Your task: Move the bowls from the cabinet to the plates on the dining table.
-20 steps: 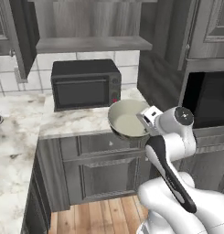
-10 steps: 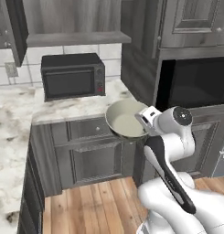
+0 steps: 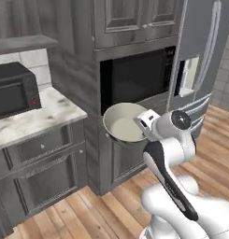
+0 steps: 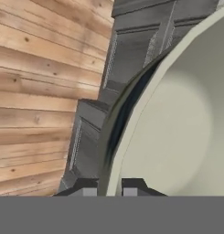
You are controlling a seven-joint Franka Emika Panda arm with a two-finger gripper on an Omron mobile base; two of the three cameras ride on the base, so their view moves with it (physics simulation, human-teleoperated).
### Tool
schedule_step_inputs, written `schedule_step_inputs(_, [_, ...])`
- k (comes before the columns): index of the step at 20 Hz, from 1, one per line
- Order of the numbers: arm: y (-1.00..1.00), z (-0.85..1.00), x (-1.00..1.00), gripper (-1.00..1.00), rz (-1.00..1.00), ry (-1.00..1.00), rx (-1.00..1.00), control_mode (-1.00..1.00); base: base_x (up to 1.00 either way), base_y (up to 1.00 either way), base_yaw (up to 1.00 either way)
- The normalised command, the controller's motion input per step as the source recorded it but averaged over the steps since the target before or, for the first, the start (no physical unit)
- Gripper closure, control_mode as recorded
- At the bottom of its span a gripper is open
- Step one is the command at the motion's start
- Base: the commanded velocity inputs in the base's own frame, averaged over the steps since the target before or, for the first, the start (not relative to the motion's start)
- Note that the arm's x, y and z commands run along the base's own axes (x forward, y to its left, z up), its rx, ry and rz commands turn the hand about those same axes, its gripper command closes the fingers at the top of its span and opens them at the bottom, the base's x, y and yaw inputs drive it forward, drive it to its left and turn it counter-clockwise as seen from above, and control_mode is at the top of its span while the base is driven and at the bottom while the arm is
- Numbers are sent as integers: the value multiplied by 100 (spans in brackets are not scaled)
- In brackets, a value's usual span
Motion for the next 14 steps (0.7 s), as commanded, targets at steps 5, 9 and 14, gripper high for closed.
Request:
schedule_step_inputs(5, [0,0,0,100,0,0,0,100,-51,0,-68])
schedule_step_inputs(9, [0,0,0,100,0,0,0,100,-63,0,-68])
schedule_step_inputs(14, [0,0,0,100,0,0,0,100,-72,0,-65])
